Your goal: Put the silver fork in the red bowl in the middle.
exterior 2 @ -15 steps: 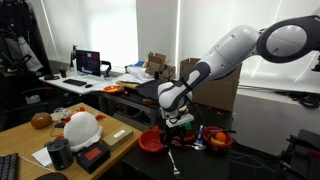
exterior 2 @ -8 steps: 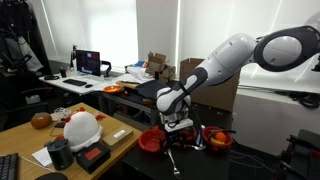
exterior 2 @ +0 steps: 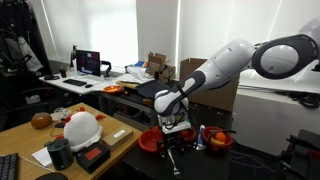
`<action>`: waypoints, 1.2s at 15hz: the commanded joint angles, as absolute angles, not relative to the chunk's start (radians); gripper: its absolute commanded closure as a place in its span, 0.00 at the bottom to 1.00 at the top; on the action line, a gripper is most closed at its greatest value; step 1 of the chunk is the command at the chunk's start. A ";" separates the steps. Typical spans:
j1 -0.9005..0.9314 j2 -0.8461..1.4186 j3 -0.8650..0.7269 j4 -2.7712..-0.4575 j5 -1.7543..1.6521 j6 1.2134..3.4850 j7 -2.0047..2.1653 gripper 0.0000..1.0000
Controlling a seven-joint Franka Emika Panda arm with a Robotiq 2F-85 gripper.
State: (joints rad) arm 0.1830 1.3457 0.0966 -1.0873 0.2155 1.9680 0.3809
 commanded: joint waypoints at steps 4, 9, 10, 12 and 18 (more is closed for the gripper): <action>0.191 1.442 0.093 -0.969 0.217 1.932 0.399 0.00; 0.187 1.460 0.096 -0.956 0.206 1.937 0.373 0.27; 0.187 1.459 0.096 -0.957 0.205 1.938 0.367 0.27; 0.187 1.459 0.094 -0.954 0.199 1.935 0.366 0.36; 0.186 1.459 0.097 -0.934 0.201 1.921 0.358 0.81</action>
State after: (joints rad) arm 0.1856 1.4405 0.0949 -0.9689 0.2068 1.9424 0.3737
